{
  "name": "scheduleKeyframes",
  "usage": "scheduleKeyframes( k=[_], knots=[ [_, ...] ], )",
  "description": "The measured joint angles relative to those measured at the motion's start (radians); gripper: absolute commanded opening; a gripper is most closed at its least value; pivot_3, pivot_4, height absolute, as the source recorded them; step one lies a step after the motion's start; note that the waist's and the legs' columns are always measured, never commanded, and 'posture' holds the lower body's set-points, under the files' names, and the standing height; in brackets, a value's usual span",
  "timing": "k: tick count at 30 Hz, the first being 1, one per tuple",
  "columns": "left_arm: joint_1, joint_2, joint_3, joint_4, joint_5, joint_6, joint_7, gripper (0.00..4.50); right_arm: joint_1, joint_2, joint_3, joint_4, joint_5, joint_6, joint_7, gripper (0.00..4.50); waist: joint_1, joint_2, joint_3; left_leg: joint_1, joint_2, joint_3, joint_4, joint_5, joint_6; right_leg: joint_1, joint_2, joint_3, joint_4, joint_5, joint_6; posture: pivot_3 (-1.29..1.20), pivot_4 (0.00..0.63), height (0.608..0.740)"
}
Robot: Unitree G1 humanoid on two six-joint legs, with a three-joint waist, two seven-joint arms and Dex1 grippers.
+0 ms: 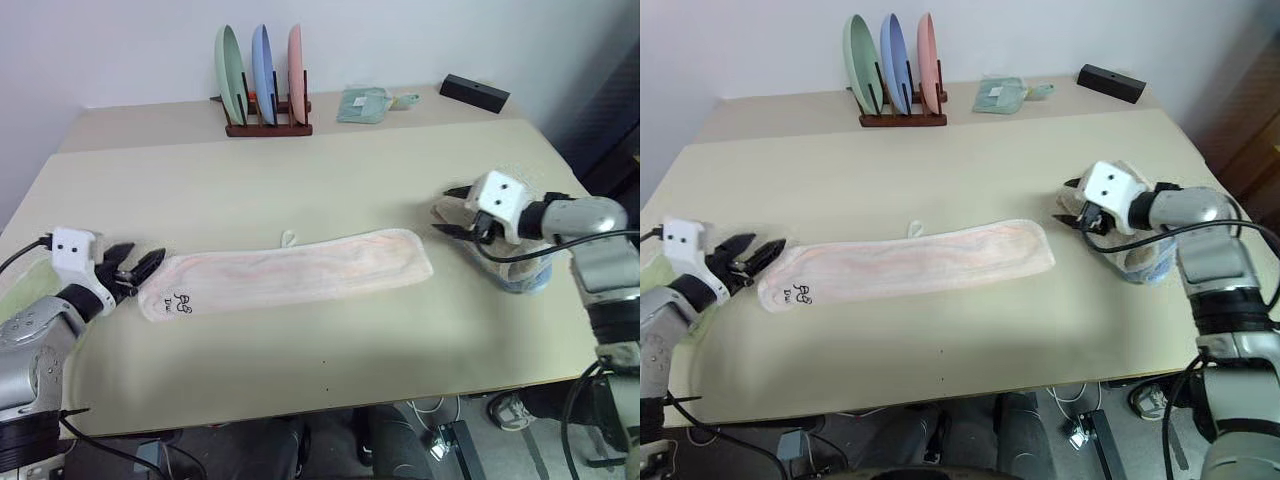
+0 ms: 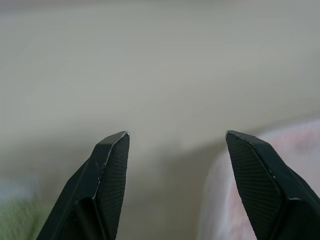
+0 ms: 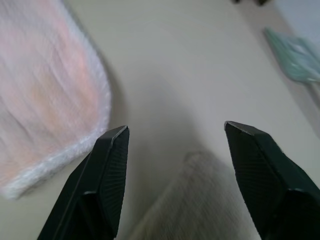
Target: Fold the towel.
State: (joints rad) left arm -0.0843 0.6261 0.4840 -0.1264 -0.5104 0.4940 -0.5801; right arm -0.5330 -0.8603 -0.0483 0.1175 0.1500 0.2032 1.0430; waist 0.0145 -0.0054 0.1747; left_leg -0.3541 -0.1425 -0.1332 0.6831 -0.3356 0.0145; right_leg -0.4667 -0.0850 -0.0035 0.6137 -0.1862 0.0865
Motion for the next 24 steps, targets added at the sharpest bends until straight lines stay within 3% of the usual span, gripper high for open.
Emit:
scheduleKeyframes(
  k=[3, 7, 12, 19, 24],
  knots=[
    [-0.022, -0.016, -0.011, -0.051, -0.014, -0.001, 0.011, 3.29, 0.112, -0.001, -0.087, -0.208, 0.182, 0.264, -0.004, 4.44, 0.001, 0.000, 0.000, 0.000, 0.000, 0.000, 0.000, 0.000, 0.000, 0.000, 0.000, 0.000, 0.000, 0.000, 0.000, 0.00, 0.150, 0.740],
    [-0.030, -0.012, -0.123, -0.138, -0.014, -0.007, -0.043, 3.29, 0.278, 0.049, -0.177, -0.474, 0.413, 0.559, -0.080, 4.44, 0.002, 0.000, -0.001, 0.001, 0.000, -0.001, 0.000, 0.000, 0.000, 0.002, 0.000, 0.000, -0.001, 0.000, 0.000, 0.00, 0.150, 0.740],
    [-0.036, -0.052, -0.370, -0.274, -0.030, 0.008, -0.135, 3.29, 0.460, 0.255, -0.265, -0.627, 0.662, 0.871, -0.340, 4.44, 0.008, -0.001, -0.001, 0.002, -0.001, 0.000, 0.001, 0.000, 0.001, 0.003, -0.001, 0.001, -0.001, 0.001, 0.001, 0.00, 0.150, 0.740],
    [-0.069, -0.155, -0.545, -0.311, -0.033, 0.004, -0.163, 3.29, 0.479, 0.509, -0.400, -0.609, 0.801, 1.078, -0.734, 4.44, 0.002, 0.000, -0.002, 0.004, 0.000, 0.000, 0.000, 0.000, 0.000, 0.004, 0.000, 0.001, 0.000, 0.001, 0.001, 0.00, 0.150, 0.740],
    [-0.070, -0.159, -0.553, -0.311, -0.034, -0.001, -0.177, 3.29, 0.371, 0.628, -0.467, -0.542, 0.837, 1.128, -0.949, 4.44, -0.001, 0.003, -0.004, 0.005, 0.000, 0.000, 0.000, 0.000, 0.000, 0.004, 0.001, 0.002, 0.000, 0.001, 0.001, 0.00, 0.150, 0.740]
  ],
)
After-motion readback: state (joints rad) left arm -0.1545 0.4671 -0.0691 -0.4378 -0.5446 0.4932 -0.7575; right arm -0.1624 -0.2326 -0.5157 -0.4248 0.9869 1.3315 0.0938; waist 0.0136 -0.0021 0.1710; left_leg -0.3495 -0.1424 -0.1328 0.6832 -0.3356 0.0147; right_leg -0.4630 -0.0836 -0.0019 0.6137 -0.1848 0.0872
